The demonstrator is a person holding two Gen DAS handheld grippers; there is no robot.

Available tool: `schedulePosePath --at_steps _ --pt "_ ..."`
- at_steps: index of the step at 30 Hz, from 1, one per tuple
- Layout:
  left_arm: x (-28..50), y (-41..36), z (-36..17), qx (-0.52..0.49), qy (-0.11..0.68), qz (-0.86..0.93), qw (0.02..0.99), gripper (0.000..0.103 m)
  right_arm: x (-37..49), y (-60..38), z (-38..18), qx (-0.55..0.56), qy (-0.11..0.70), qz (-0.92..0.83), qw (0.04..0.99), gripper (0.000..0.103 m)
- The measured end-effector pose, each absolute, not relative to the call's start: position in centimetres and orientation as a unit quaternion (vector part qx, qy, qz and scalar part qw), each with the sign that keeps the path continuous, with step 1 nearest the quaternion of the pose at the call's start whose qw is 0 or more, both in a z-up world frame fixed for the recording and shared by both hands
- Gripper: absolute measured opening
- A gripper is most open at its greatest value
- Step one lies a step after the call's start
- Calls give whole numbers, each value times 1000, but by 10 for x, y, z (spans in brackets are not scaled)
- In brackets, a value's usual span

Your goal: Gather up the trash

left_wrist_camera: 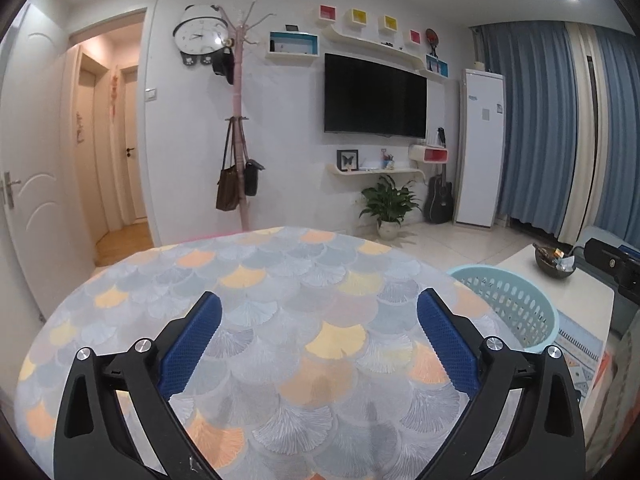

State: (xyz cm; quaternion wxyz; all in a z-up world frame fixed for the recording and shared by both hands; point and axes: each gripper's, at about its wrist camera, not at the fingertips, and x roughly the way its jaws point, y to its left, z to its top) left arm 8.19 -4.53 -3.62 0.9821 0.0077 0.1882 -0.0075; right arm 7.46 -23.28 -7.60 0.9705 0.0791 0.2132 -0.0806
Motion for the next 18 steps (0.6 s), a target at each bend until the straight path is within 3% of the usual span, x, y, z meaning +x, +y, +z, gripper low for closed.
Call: schedulePosePath --at_steps 18 --pt "82 -46 -44 12 205 -21 979 95 82 -227 -84 76 229 -72 968 70"
